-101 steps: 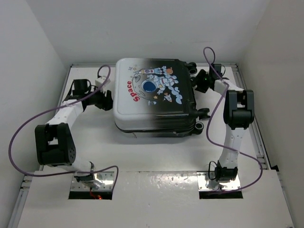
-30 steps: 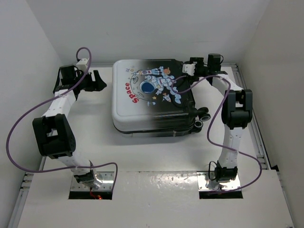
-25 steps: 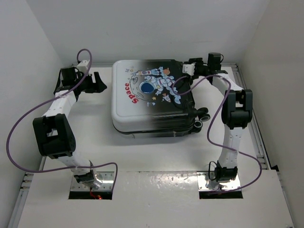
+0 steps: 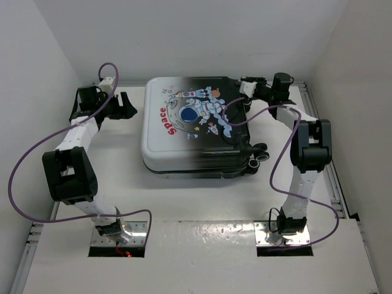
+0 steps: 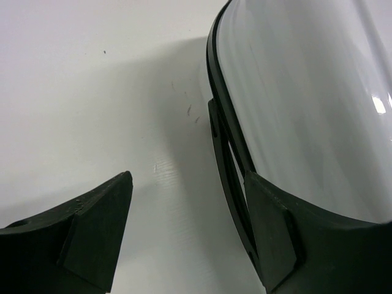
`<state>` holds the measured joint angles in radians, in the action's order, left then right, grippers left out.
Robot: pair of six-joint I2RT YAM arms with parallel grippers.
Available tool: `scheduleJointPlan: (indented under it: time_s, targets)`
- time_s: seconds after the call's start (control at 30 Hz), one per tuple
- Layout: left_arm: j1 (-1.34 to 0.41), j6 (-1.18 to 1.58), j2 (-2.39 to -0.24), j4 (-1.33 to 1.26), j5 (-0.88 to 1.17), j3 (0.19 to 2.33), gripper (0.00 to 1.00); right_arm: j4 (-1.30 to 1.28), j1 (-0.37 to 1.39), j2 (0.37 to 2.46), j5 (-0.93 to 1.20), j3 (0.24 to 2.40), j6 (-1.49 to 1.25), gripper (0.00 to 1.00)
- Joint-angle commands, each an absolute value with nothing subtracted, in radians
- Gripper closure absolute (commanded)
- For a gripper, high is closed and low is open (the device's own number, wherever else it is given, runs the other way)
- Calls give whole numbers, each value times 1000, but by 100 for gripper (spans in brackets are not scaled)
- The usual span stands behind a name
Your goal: Pack the luggage
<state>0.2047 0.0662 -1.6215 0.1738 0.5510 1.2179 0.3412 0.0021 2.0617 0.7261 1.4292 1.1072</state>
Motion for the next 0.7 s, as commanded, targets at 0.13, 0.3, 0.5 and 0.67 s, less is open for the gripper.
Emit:
scheduleJointPlan:
  time_s: [0.13, 0.3, 0.5, 0.67]
  targets:
    - [206, 95, -1631, 133, 551, 1255, 21, 647, 5, 1942, 677, 1419, 825, 100]
    - [206, 95, -1631, 133, 551, 1264, 21, 666, -29, 1937, 634, 1410, 836, 100]
    - [206, 86, -1631, 133, 551, 1255, 21, 637, -63, 1959, 609, 1424, 854, 100]
    - [196, 86, -1631, 133, 551, 1264, 20, 588, -60, 1939, 640, 1316, 931, 89]
